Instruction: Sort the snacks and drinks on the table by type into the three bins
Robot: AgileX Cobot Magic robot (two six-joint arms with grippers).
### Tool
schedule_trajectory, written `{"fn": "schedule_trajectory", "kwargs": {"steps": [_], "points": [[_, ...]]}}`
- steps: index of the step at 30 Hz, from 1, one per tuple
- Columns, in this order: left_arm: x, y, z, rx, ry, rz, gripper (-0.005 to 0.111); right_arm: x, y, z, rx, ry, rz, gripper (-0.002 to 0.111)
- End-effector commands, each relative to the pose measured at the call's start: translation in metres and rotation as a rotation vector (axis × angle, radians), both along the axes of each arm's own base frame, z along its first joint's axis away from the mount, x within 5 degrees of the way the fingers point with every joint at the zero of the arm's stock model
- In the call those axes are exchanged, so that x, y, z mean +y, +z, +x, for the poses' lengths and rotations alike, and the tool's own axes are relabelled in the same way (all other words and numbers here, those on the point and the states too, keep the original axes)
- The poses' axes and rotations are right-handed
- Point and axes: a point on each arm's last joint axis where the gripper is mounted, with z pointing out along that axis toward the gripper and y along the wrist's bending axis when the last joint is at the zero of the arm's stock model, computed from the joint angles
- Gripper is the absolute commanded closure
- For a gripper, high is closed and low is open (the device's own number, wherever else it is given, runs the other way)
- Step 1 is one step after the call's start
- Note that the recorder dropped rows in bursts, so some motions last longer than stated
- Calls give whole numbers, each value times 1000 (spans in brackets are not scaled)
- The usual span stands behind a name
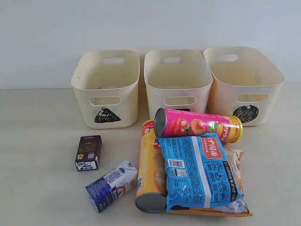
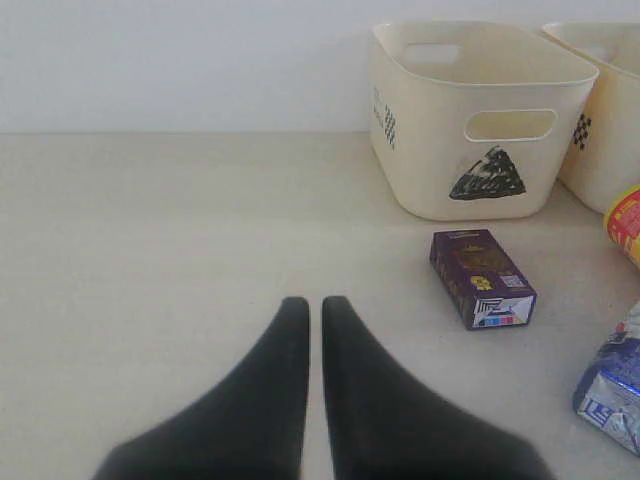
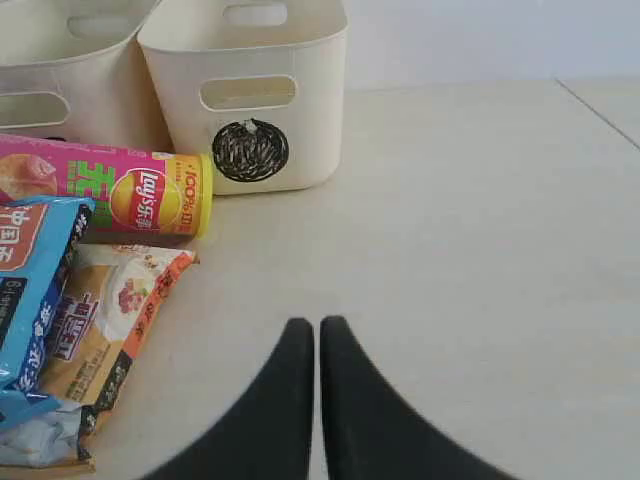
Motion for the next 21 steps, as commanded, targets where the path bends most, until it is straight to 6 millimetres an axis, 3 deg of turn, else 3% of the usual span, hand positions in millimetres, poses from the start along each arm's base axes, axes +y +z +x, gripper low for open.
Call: {"fn": "schedule_trajectory", "kwargs": {"steps": [1,5,12,17,19,21], "points": [[-1,0,0,-9,-11,-4,103,-1,6,1,-72,-5,-29,108],[-1,0,0,-9,-11,-4,103,-2,28,3,-307,-16,-34,108],[-1,0,0,-9,-11,-4,103,-3,86,-21,-1012,-39,12,108],[-1,0,0,-9,-13,-4,103,-4,96,-32,-1173,67,353,108],[-1,0,0,-9,-13,-4,103,-5,96,-32,-1172,68,381,108],[-1,0,0,-9,-13,-4,103,-4,111,-38,-1218,81,376,108]]}}
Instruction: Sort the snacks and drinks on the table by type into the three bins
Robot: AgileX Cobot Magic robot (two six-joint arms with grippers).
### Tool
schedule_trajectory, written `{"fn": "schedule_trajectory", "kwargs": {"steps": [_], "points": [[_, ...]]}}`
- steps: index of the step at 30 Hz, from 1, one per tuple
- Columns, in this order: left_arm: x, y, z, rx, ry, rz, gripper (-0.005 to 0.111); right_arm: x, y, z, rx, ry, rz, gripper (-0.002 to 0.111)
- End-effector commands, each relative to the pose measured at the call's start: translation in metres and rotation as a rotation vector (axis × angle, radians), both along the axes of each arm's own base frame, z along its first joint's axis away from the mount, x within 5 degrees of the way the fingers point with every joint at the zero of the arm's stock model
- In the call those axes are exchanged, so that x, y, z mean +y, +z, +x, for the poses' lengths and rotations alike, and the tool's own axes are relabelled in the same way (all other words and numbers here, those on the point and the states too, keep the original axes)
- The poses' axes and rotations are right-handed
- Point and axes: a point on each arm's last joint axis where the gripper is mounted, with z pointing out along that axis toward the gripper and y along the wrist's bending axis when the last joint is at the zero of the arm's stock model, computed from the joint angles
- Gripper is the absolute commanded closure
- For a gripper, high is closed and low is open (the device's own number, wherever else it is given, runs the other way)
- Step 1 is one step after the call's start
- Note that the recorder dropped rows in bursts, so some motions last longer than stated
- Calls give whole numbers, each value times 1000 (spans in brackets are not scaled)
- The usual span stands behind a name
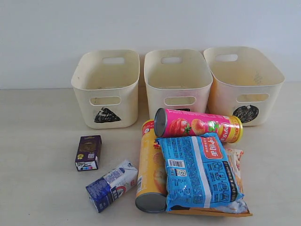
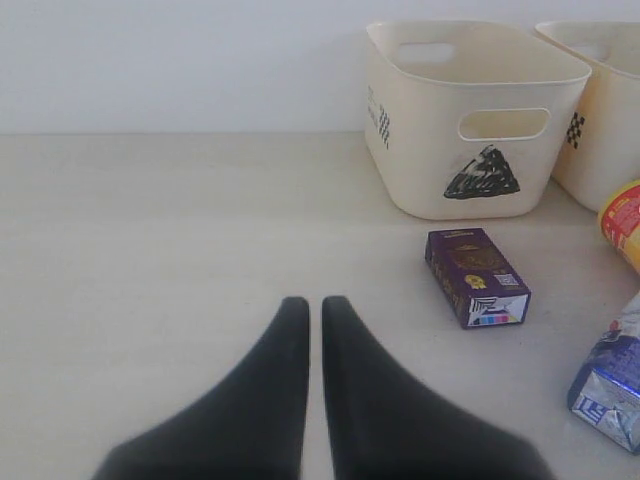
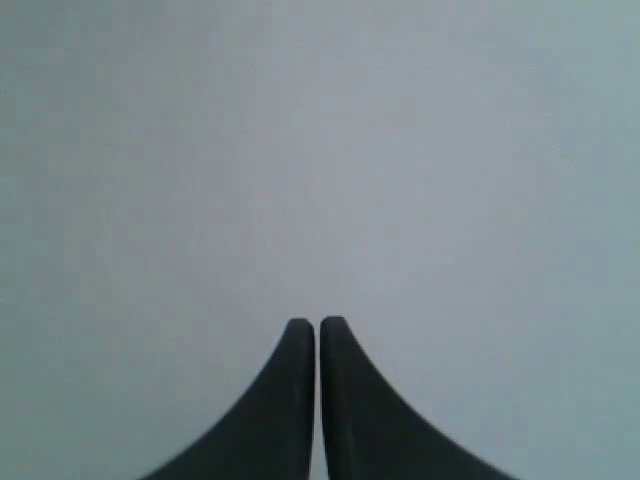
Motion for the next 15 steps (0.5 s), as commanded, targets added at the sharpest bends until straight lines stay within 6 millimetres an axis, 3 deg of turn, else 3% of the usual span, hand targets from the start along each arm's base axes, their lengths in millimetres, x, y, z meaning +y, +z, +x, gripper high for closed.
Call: {"fn": "schedule_trajectory", "kwargs": {"steps": [1,7,10,15], "points": [[0,0,0,-9,-4,-4,103,0,25,-8,-76,38,25,108],[0,0,0,-9,-4,-4,103,2,89,15,17,-14,-42,108],[0,0,0,-9,-4,-4,103,1,119,44,64,-26,-53,108],[0,0,0,-9,-4,-4,103,0,151,104,152,-33,-61,108]]}}
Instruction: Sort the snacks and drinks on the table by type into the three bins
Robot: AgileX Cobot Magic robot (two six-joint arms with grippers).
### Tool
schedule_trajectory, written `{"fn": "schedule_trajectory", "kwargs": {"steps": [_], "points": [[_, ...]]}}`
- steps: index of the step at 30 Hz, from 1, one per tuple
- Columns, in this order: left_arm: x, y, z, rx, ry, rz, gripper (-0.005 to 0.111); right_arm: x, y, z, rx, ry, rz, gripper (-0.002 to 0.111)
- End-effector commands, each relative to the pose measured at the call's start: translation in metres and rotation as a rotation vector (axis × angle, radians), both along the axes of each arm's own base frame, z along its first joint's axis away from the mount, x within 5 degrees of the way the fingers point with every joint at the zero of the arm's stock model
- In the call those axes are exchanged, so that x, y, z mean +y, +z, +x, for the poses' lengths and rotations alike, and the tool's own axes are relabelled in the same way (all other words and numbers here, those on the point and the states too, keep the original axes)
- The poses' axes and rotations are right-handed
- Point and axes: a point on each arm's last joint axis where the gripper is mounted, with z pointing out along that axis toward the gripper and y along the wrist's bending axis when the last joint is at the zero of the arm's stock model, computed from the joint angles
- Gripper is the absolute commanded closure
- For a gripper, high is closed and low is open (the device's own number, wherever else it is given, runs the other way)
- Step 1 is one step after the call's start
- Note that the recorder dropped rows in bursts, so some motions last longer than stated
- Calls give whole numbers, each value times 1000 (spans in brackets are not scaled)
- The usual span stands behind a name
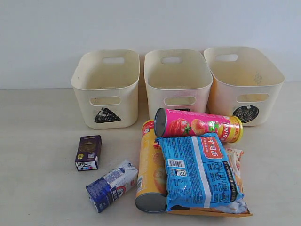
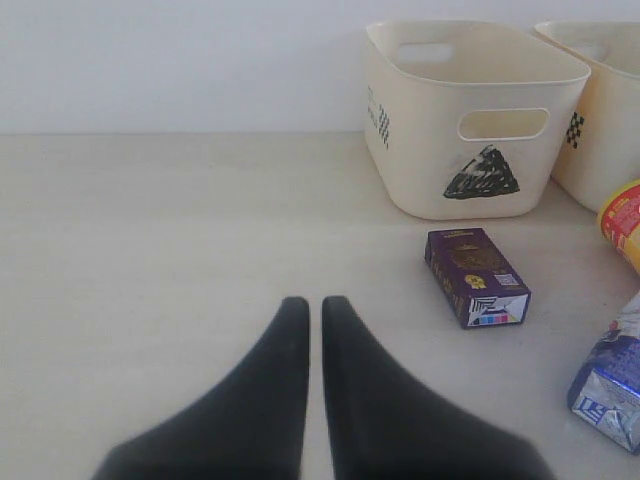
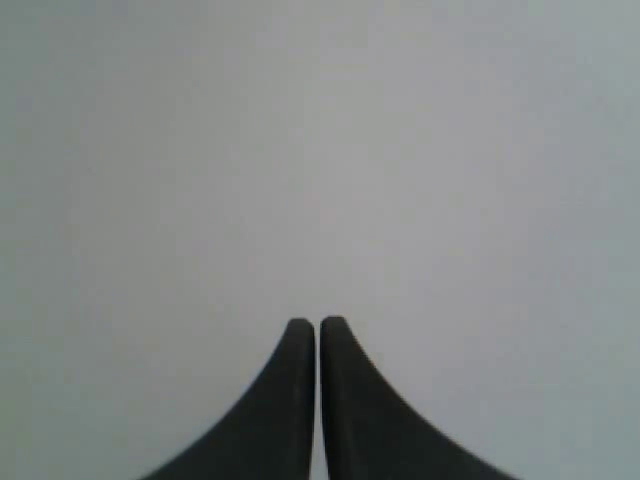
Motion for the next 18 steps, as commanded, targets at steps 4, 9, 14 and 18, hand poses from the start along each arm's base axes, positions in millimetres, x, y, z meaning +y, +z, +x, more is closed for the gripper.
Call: {"fn": "schedule_trajectory", "kwargs": {"steps": [4,9,14,18], "points": [[0,0,0,-9,-4,-4,103,-2,24,103,197,-1,-3,108],[0,0,0,-9,-4,-4,103,-1,1,171,553,-1,-62,108],[0,0,0,-9,-4,-4,103,11,-33,212,978,-35,-263,108],[0,0,0,-9,-4,-4,103,23,-55,231,1249,-62,-440,108]]}}
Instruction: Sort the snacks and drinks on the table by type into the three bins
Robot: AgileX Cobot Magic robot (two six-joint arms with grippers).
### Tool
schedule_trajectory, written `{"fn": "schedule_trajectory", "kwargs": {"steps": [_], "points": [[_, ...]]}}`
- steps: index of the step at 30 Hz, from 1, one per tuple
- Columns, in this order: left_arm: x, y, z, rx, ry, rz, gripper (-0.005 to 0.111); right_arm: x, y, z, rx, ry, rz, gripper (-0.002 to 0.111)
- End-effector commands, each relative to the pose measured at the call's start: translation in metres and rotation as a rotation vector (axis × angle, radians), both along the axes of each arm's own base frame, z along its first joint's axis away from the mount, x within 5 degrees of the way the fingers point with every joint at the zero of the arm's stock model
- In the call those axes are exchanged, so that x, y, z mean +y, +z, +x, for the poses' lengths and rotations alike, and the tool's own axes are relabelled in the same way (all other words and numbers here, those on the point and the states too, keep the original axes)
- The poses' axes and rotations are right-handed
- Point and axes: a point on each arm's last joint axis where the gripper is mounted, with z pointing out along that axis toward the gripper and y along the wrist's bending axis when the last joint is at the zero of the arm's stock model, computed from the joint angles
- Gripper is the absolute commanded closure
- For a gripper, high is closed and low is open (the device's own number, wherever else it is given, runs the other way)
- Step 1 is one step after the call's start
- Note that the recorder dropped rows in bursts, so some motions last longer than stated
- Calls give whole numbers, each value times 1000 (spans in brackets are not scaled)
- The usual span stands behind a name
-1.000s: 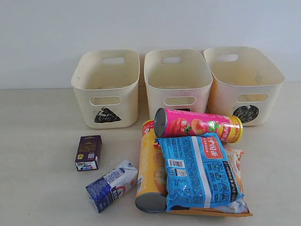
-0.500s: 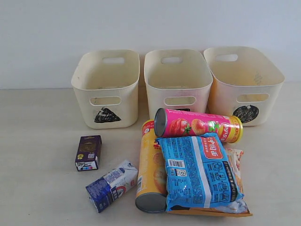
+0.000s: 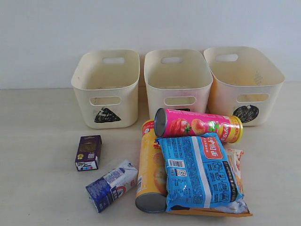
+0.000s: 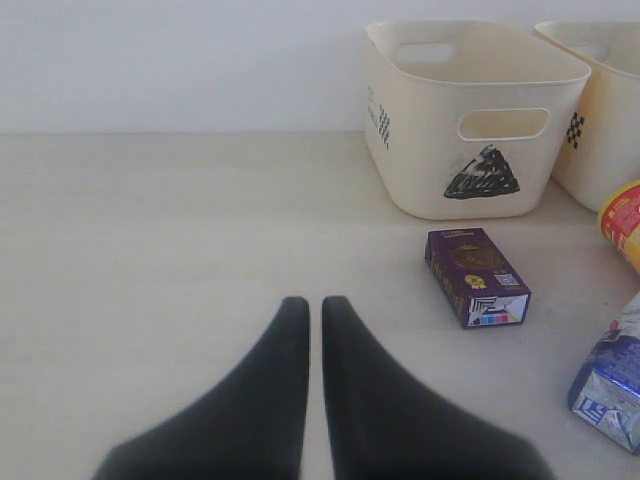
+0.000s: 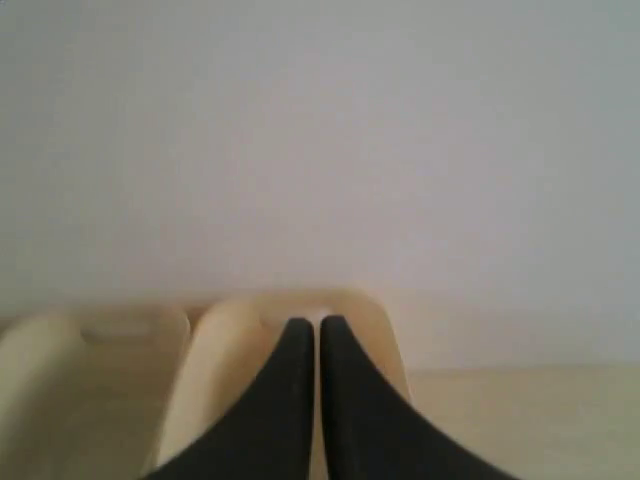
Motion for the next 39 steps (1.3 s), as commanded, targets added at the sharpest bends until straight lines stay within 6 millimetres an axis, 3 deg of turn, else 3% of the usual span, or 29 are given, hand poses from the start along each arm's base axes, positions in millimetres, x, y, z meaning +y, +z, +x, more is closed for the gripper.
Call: {"fn": "schedule_trajectory", "kwargs": {"steps": [1,7,11,16,22,27,30,36,39], "points": [[0,0,0,-9,-4,-4,103,11,-23,17,317,25,-197,108],[0,0,0,-9,-4,-4,103,24,-42,29,722,130,-316,108],[0,0,0,-9,-4,-4,103,39,-51,30,903,347,-310,108],[0,0,0,-9,-4,-4,103,57,-53,19,938,610,-255,108],[0,0,0,-9,-4,-4,103,59,-53,16,963,636,-237,108],[0,0,0,-9,-4,-4,103,62,-73,11,1003,688,-212,107],[0,0,0,-9,-4,-4,103,62,-88,9,1035,685,-198,93],[0,0,0,-9,-4,-4,103,71,-110,7,1085,746,-75,41],[0,0,0,-9,-4,-4,103,72,-131,5,1114,746,-51,36]]}}
